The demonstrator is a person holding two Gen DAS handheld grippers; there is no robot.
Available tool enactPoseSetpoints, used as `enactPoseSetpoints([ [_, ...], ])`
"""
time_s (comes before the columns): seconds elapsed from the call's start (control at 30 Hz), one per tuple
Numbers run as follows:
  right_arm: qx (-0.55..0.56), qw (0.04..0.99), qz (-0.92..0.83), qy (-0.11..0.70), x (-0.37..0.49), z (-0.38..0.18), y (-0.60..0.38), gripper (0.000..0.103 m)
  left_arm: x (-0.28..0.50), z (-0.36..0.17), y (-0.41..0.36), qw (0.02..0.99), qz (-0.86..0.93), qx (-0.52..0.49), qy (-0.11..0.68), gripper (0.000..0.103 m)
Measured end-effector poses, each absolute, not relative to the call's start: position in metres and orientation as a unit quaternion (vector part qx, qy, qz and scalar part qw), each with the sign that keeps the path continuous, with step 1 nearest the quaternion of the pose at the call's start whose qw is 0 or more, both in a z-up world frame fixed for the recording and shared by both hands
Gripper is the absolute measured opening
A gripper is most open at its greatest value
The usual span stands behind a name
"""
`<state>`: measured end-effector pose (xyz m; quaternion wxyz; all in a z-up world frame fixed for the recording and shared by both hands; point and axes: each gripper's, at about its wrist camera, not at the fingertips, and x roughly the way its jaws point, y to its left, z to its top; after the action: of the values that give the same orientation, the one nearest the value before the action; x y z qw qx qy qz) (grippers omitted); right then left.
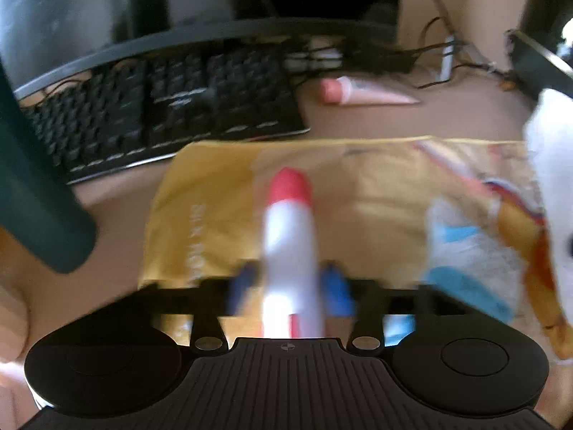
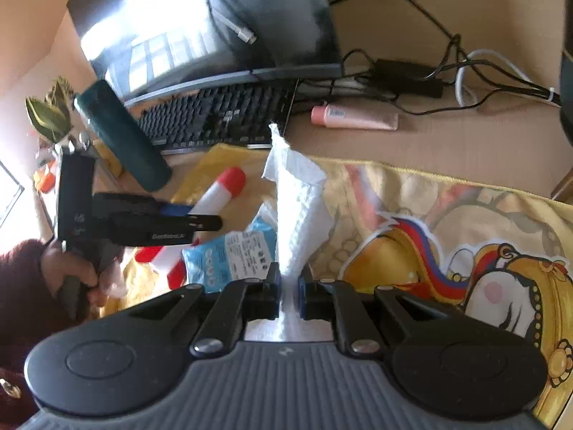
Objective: Clean container
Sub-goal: 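Grasp the white-and-red toy rocket by its body with the left tool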
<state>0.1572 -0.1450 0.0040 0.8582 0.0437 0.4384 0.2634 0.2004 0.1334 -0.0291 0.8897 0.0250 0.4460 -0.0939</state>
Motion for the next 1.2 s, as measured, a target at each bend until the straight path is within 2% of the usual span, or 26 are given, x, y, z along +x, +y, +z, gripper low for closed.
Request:
enactPoseSetpoints([
  [0.17, 0.081, 0.863, 0.257, 0.427, 0.168, 0.011, -0.152, 0.011, 0.171, -0.015, 0.107, 0.892, -0.153, 0.053, 0.422, 0.033],
  [0.33, 0.065, 0.857, 0.295, 0.418, 0.184, 0.012, -0.110, 0.011, 0.151, -0.031, 0.086, 0.877, -0.175, 0.073, 0.442, 0.035],
  [0.5, 0.077, 0.808, 0.371, 0.452, 0.200, -0.005, -0.055, 0.011, 0.144, -0.037, 0.082, 0.873, -0.175, 0.083, 0.447, 0.042],
  [0.63, 0.004, 0.808, 0.351, 0.474, 0.203, -0.026, -0.032, 0.011, 0.143, -0.038, 0.087, 0.874, -0.167, 0.078, 0.450, 0.048],
  [0.9, -0.049, 0.838, 0.278, 0.467, 0.208, -0.032, -0.062, 0.011, 0.140, -0.037, 0.092, 0.877, -0.158, 0.066, 0.449, 0.056],
  [1.13, -0.035, 0.843, 0.287, 0.454, 0.200, -0.021, -0.066, 0.013, 0.132, -0.025, 0.097, 0.881, -0.147, 0.074, 0.443, 0.063],
  [1.2, -0.029, 0.837, 0.315, 0.447, 0.193, -0.014, -0.059, 0.013, 0.125, -0.016, 0.112, 0.888, -0.121, 0.077, 0.437, 0.072],
])
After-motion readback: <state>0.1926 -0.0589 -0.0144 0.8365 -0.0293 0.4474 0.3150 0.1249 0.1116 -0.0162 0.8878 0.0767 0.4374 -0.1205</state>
